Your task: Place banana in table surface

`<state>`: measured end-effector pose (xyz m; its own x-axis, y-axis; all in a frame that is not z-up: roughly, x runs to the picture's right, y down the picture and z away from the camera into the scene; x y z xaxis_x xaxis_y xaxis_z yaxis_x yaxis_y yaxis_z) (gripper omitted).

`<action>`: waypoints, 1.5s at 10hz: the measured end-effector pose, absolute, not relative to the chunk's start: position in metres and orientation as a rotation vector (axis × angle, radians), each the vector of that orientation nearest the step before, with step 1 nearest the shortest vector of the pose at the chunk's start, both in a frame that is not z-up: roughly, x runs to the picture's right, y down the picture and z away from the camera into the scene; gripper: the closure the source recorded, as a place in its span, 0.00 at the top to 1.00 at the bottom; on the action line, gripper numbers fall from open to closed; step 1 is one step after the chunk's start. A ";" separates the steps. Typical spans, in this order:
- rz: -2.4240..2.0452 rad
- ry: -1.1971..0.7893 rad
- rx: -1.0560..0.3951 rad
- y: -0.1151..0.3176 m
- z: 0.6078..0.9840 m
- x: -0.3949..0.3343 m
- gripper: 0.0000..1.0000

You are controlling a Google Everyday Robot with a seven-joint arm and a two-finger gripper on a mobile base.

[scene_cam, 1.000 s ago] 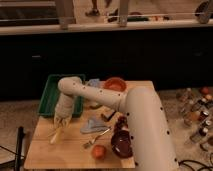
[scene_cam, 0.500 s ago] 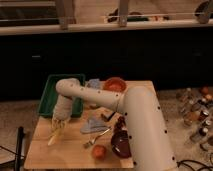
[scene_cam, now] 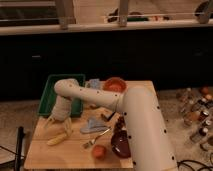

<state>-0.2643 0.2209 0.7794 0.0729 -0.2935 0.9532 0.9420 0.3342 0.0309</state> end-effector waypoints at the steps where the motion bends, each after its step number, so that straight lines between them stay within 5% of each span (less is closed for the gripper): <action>1: -1.072 -1.112 -0.743 0.219 0.778 -0.264 0.80; 15: -1.095 -1.051 -0.695 0.195 0.759 -0.255 0.80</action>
